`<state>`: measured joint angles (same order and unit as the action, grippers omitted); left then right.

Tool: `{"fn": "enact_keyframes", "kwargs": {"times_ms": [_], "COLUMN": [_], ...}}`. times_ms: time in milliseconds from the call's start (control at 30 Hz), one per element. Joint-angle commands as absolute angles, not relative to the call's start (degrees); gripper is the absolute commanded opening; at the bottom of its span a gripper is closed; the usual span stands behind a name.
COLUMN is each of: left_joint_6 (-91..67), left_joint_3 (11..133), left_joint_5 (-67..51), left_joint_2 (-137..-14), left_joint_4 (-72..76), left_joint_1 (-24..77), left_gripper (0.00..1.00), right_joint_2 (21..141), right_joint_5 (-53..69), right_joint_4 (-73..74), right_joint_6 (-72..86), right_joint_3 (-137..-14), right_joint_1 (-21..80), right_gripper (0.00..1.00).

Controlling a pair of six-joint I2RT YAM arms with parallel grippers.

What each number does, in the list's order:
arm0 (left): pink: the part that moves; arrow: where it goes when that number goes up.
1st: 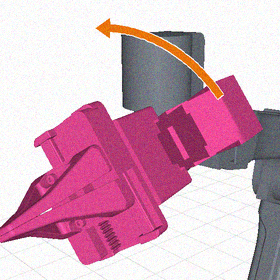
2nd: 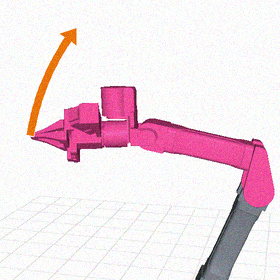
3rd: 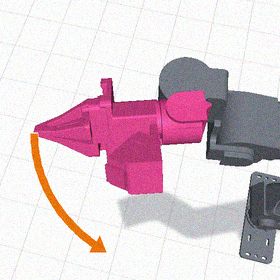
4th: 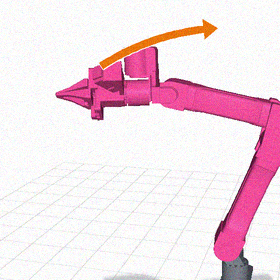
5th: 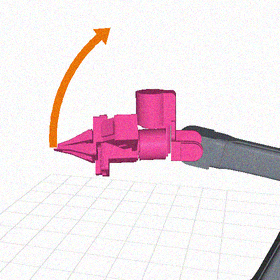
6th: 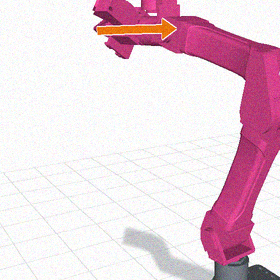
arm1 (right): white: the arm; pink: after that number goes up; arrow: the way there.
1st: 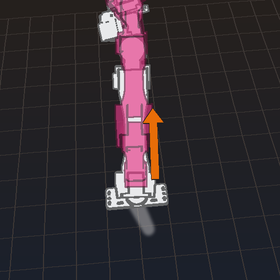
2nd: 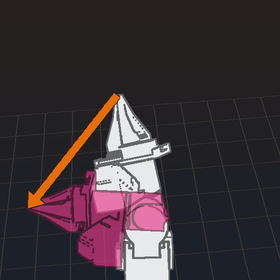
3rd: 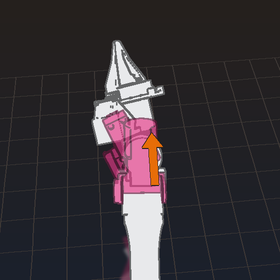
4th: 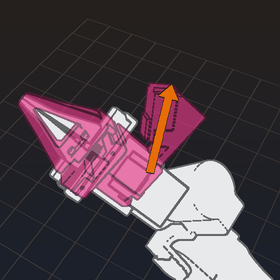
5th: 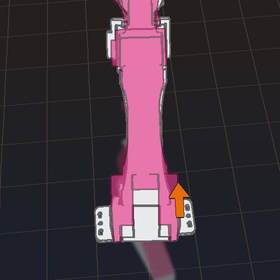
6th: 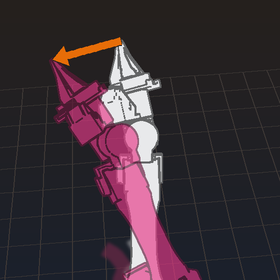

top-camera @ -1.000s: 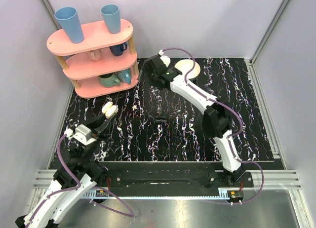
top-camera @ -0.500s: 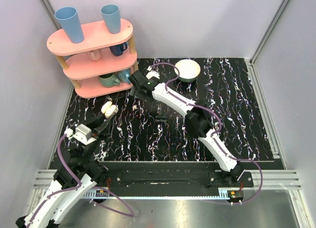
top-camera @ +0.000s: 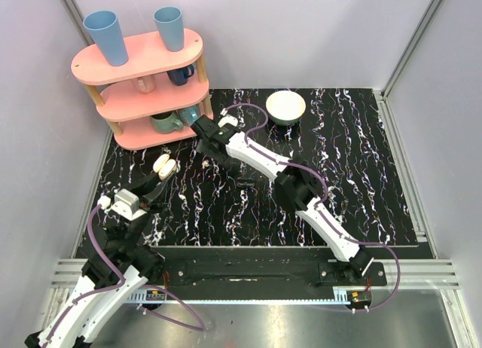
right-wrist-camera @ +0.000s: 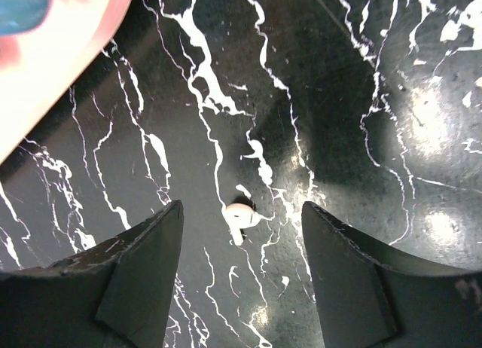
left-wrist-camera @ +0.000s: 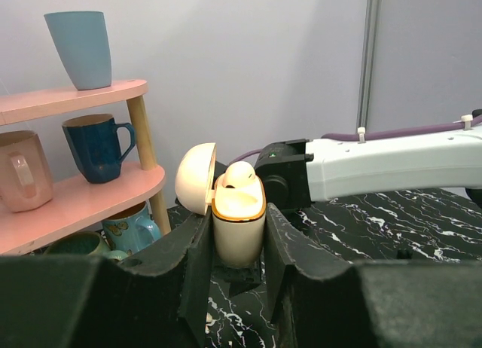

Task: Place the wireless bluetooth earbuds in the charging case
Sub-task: Move the left earbud to the center of the board.

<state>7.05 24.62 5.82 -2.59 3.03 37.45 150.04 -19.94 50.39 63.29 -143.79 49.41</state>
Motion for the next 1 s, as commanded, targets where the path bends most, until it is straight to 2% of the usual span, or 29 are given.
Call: {"fn": "enact_keyframes", "kwargs": {"times_ms": [0,967], "left_joint_6": [6.9,5.9], "left_joint_3": [24.8,24.7], "left_joint_5": [6.0,5.0], "left_joint_2": [-1.8,-2.0], "left_joint_4": [4.6,4.9], "left_joint_1": [37.0,35.3], "left_gripper": [0.0,0.0], "right_joint_2": [150.8,155.6], "right_joint_5": [-20.0,-17.8], "right_joint_4": [49.8,51.1], "right_joint_6": [64.5,62.8], "right_joint_3": [-146.6,-150.0], "right_joint_1": [51.0,51.7], "right_gripper": [0.7,0.55]}}
